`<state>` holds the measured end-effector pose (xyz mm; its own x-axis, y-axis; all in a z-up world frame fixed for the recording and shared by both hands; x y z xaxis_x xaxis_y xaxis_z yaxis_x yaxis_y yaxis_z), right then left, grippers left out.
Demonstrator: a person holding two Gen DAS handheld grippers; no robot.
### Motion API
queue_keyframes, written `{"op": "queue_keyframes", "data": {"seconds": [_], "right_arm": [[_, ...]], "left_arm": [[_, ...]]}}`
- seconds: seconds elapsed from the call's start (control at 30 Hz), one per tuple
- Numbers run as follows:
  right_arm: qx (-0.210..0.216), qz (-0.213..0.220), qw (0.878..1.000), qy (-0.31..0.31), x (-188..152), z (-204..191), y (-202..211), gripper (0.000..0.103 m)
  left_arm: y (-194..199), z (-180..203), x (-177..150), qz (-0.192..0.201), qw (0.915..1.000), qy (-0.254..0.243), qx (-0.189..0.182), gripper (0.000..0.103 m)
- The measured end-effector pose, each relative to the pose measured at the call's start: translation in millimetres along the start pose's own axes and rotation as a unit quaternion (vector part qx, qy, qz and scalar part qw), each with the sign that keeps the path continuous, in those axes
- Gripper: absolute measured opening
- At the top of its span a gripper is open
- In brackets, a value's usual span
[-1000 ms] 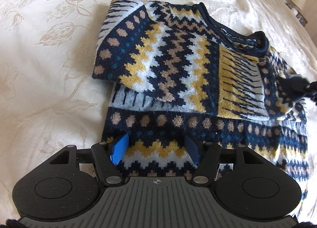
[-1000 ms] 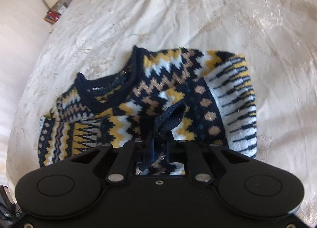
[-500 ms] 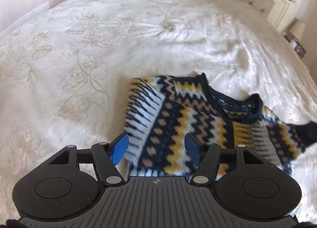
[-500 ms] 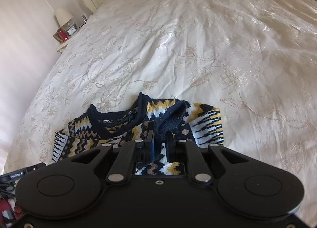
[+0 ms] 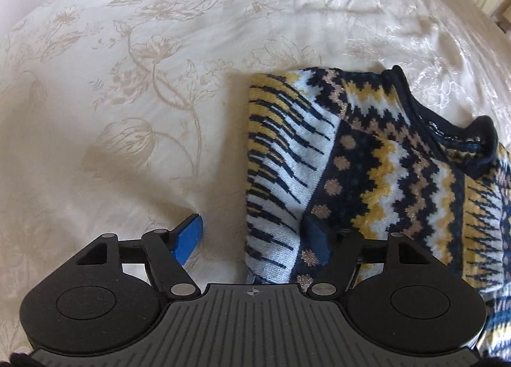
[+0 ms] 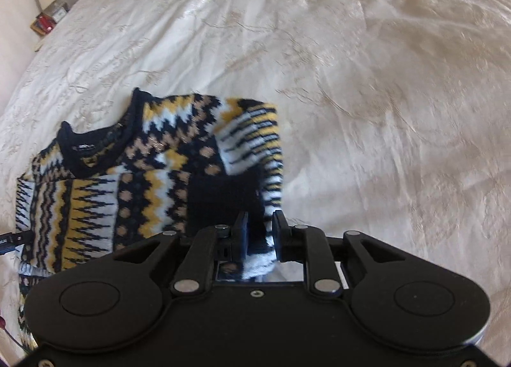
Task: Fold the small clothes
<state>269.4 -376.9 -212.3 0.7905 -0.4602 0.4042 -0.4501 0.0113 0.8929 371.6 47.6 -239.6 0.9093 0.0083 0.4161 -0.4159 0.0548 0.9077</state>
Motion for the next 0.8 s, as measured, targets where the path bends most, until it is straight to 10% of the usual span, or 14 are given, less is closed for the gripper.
{"op": "queue_keyframes", "data": {"seconds": [0.2,0.37,0.8], "right_arm": [[-0.010,0.018,1.000,-0.014,-8.9,12.9,15.8,0.053],[0.020,0.029,0.999,-0.016,-6.2,3.5,17.9,0.093],[0.051,0.007,0.998,0.032,-43.6,-31.4,27.1,0.102]], "left_arm": [[3.8,-4.3,-2.5,0.005,0.9999,-0.001,-0.011,0.071],[16.0,-6.4,-9.3,0.003,0.9993,0.000,-0.037,0.073],[59.6,-5.7,-86.9,-0.030,0.9977,-0.008,-0.061,0.080]]}}
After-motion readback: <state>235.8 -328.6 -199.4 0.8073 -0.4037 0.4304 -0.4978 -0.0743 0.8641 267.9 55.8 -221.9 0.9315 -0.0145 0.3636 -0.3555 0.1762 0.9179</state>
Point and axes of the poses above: each gripper's, at about its wrist camera, not at the fingertips, and y roughly against the way its jaws point, z to its right, x to its top, the point moved 3 cm from there along -y, roughly the way its jaws point, and after that the axes turned 2 degrees about y, right-handed, at the moved point
